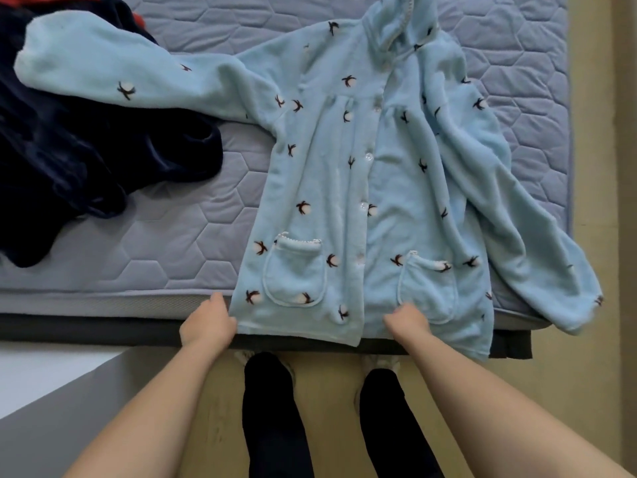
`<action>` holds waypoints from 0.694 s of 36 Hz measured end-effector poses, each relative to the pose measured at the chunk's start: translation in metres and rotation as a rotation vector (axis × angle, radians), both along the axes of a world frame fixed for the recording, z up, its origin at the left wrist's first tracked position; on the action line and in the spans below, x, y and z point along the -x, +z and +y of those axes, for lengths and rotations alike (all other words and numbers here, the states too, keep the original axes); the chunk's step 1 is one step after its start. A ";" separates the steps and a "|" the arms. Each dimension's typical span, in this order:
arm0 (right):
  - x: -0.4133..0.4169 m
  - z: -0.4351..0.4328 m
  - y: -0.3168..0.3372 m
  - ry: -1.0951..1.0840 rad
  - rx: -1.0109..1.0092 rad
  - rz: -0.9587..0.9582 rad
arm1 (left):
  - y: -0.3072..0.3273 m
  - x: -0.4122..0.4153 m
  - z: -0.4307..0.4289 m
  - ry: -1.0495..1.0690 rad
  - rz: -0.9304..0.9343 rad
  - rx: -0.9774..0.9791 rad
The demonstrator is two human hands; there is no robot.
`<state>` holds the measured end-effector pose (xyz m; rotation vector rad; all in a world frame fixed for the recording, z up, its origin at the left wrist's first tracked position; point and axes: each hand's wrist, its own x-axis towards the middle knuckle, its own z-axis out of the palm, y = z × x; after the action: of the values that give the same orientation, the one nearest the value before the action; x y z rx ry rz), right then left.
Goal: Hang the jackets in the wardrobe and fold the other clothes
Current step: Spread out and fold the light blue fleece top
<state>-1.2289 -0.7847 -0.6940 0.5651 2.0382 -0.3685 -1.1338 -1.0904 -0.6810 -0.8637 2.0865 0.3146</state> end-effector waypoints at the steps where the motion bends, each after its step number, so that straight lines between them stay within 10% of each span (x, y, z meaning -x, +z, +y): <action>1: 0.002 0.010 0.001 -0.051 -0.051 0.026 | 0.003 0.003 0.008 -0.043 0.079 0.009; 10: 0.018 0.111 0.009 -0.282 -0.352 0.267 | 0.005 0.056 0.133 -0.335 0.352 -0.260; 15: 0.043 0.152 -0.003 -0.208 -0.054 0.104 | -0.009 0.088 0.196 -0.451 0.433 -0.229; 25: 0.064 0.235 0.019 0.031 -0.085 0.025 | 0.000 0.105 0.241 -0.610 0.036 -0.100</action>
<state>-1.2932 -0.5496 -0.6751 0.5821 2.0925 -0.2730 -1.2384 -0.8493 -0.6813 -0.1384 2.2295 0.1021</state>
